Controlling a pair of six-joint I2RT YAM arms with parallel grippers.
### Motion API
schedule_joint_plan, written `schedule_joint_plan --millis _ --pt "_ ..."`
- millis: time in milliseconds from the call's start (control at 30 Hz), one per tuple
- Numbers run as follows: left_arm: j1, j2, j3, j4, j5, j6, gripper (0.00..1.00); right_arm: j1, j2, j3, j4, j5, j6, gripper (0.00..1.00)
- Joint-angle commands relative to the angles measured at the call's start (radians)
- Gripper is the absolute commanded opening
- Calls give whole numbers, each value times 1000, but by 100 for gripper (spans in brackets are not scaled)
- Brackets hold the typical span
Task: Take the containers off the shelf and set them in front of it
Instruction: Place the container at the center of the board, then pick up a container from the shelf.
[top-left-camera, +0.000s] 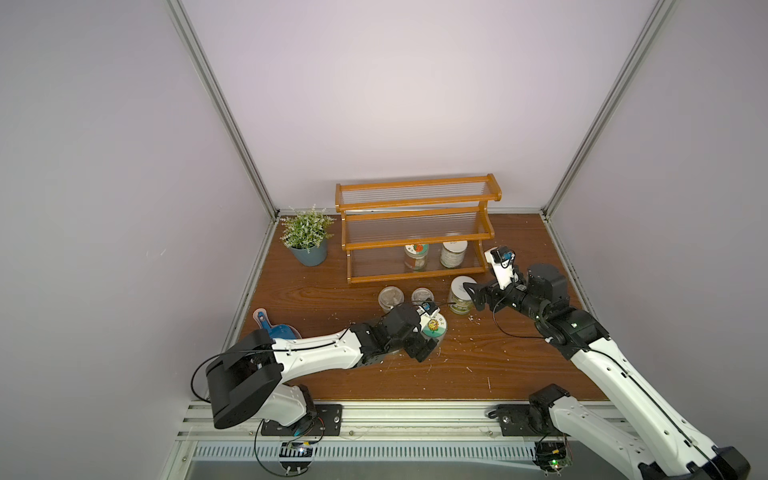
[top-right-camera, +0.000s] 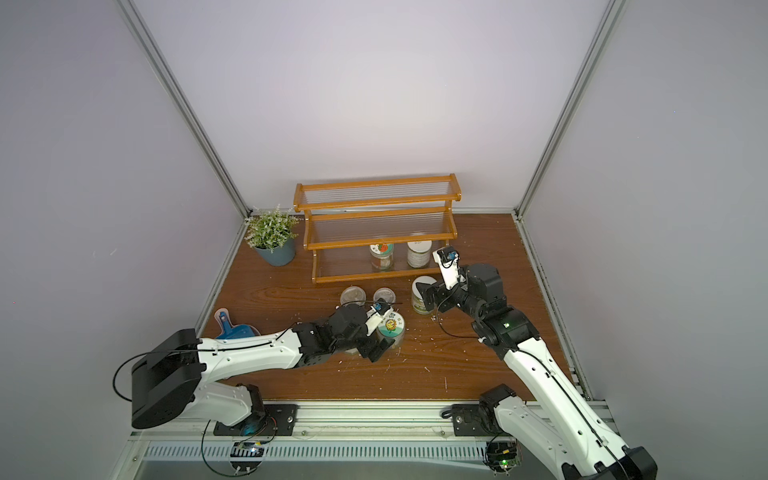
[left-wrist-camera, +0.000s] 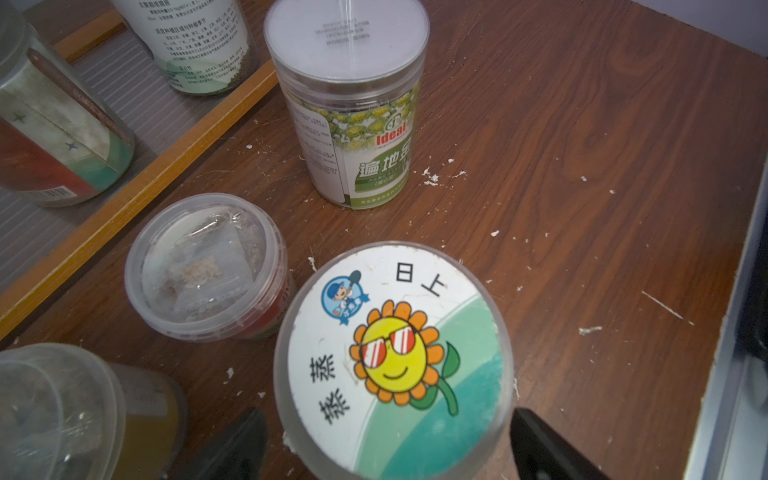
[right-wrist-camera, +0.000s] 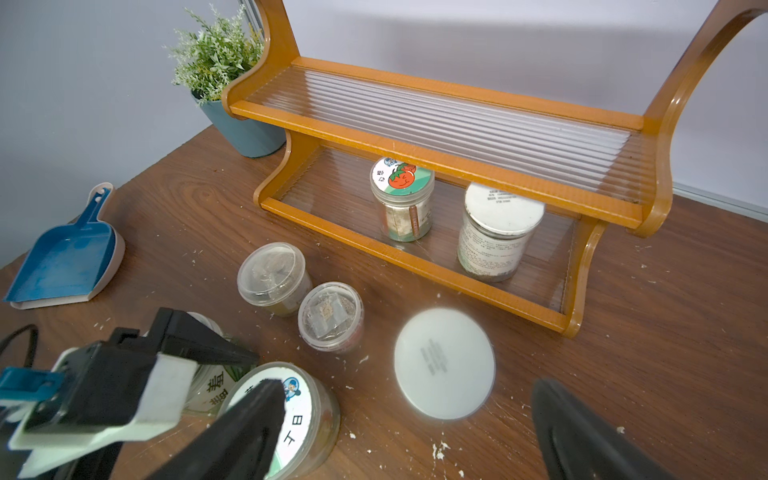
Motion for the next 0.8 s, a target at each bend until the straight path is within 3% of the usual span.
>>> schedule_joint_plan --millis 0,167,333,533,767 --pt "6 -42 44 -44 -21 15 98 -6 -7 -4 35 -16 10 99" --pt "60 -111 64 -52 -12 12 99 -6 -6 -4 36 -20 9 99" --pt "177 -133 70 15 -35 10 99 -8 -7 3 36 -26 8 99" --pt "266 32 138 159 -155 -13 99 -9 -4 9 41 -39 11 99" --pt "333 244 230 301 -142 -35 99 -10 -3 1 53 -58 17 99"
